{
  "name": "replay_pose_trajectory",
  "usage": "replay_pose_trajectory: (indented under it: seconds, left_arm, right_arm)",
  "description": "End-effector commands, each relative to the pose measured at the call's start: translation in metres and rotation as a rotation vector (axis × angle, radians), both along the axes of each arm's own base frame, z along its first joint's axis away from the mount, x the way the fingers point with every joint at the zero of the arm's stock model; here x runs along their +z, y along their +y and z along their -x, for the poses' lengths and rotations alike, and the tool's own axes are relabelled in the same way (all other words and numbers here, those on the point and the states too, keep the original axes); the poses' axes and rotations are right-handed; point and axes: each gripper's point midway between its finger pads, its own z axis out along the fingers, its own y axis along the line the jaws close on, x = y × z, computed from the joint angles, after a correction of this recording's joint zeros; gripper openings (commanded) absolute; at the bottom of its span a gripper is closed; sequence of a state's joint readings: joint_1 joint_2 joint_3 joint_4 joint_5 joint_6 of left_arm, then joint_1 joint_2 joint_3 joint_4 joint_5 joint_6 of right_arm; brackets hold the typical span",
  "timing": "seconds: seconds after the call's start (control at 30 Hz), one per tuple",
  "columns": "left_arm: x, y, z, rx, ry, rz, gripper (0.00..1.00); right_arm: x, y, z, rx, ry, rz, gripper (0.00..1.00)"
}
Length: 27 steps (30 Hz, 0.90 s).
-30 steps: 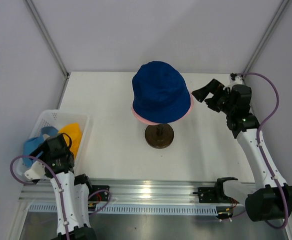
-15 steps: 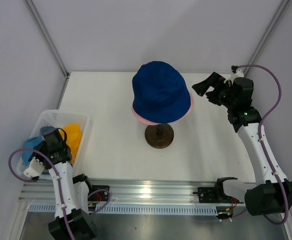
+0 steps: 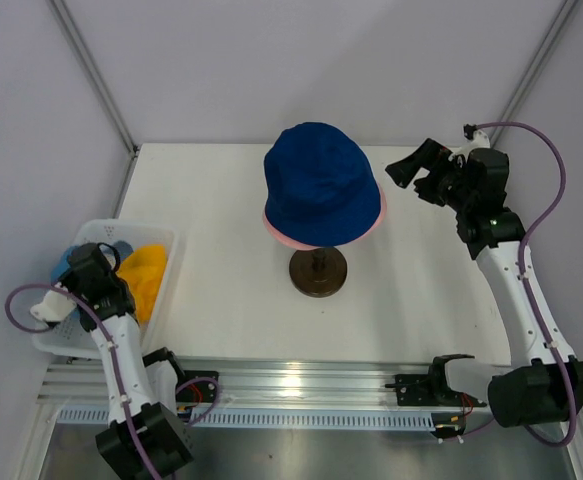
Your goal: Stack the hats
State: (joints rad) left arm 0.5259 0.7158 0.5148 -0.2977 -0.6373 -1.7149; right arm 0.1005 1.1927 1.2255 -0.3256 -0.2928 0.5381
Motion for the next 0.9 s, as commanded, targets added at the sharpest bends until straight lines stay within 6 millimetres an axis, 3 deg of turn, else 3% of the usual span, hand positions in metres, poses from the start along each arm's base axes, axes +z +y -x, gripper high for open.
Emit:
replay_pose_trajectory:
  seconds: [0.0, 0.07, 0.1, 0.27, 0.3, 0.33, 0.43, 0.47, 0.5, 0.53, 0.57, 0.6, 0.63, 0.67, 0.73, 0.77, 0.83, 0.87]
  left_arm:
    - [0.119, -0.032, -0.072, -0.384, -0.241, -0.153, 0.01]
    - [0.141, -0.054, -0.091, -0.511, -0.269, -0.148, 0.01]
    - [0.181, -0.059, -0.097, -0.536, -0.313, -0.201, 0.01]
    - [0.265, -0.086, -0.112, -0.622, -0.414, -0.289, 0.01]
    - [0.267, -0.089, -0.122, -0.644, -0.409, -0.283, 0.01]
    - [0.298, -0.097, -0.119, -0.663, -0.457, -0.323, 0.01]
    - [0.321, -0.126, -0.142, -0.788, -0.499, -0.335, 0.01]
    - [0.337, -0.145, -0.147, -0.845, -0.52, -0.352, 0.01]
    - [0.338, -0.156, -0.155, -0.887, -0.511, -0.351, 0.01]
    - [0.364, -0.18, -0.164, -0.951, -0.538, -0.392, 0.01]
    - [0.365, -0.19, -0.174, -0.984, -0.524, -0.384, 0.01]
    - [0.384, -0.203, -0.175, -1.015, -0.552, -0.398, 0.01]
    - [0.37, -0.224, -0.204, -1.078, -0.525, -0.356, 0.01]
    - [0.404, -0.234, -0.199, -1.099, -0.597, -0.384, 0.01]
    - [0.407, -0.275, -0.216, -1.212, -0.633, -0.349, 0.01]
    - [0.432, -0.287, -0.224, -1.239, -0.696, -0.381, 0.01]
    - [0.431, -0.32, -0.24, -1.313, -0.692, -0.383, 0.01]
    - [0.453, -0.329, -0.246, -1.322, -0.738, -0.412, 0.01]
  right_arm:
    - [0.042, -0.007, 0.007, -0.024, -0.124, 0.014, 0.99]
    - [0.043, -0.008, 0.012, -0.031, -0.132, 0.01, 0.99]
    - [0.042, -0.01, 0.013, -0.042, -0.137, 0.013, 0.99]
    - [0.043, -0.021, 0.024, -0.096, -0.161, 0.029, 0.99]
    - [0.045, -0.022, 0.029, -0.1, -0.169, 0.026, 0.99]
    - [0.047, -0.023, 0.031, -0.105, -0.177, 0.025, 0.99]
    - [0.053, -0.025, 0.039, -0.118, -0.201, 0.013, 0.99]
    - [0.055, -0.028, 0.04, -0.13, -0.207, 0.011, 1.0]
    - [0.056, -0.028, 0.041, -0.135, -0.213, 0.01, 1.0]
    - [0.057, -0.031, 0.041, -0.152, -0.217, 0.014, 0.99]
    - [0.056, -0.034, 0.04, -0.165, -0.212, 0.017, 1.0]
    - [0.051, -0.036, 0.038, -0.179, -0.189, 0.021, 0.99]
    - [0.053, -0.037, 0.037, -0.189, -0.188, 0.02, 0.99]
    - [0.052, -0.035, 0.037, -0.18, -0.183, 0.018, 0.99]
    - [0.056, -0.03, 0.038, -0.148, -0.188, 0.005, 0.99]
    - [0.057, -0.029, 0.038, -0.141, -0.19, 0.0, 0.99]
    - [0.06, -0.03, 0.039, -0.15, -0.2, 0.0, 0.99]
    - [0.063, -0.032, 0.04, -0.155, -0.209, 0.006, 1.0]
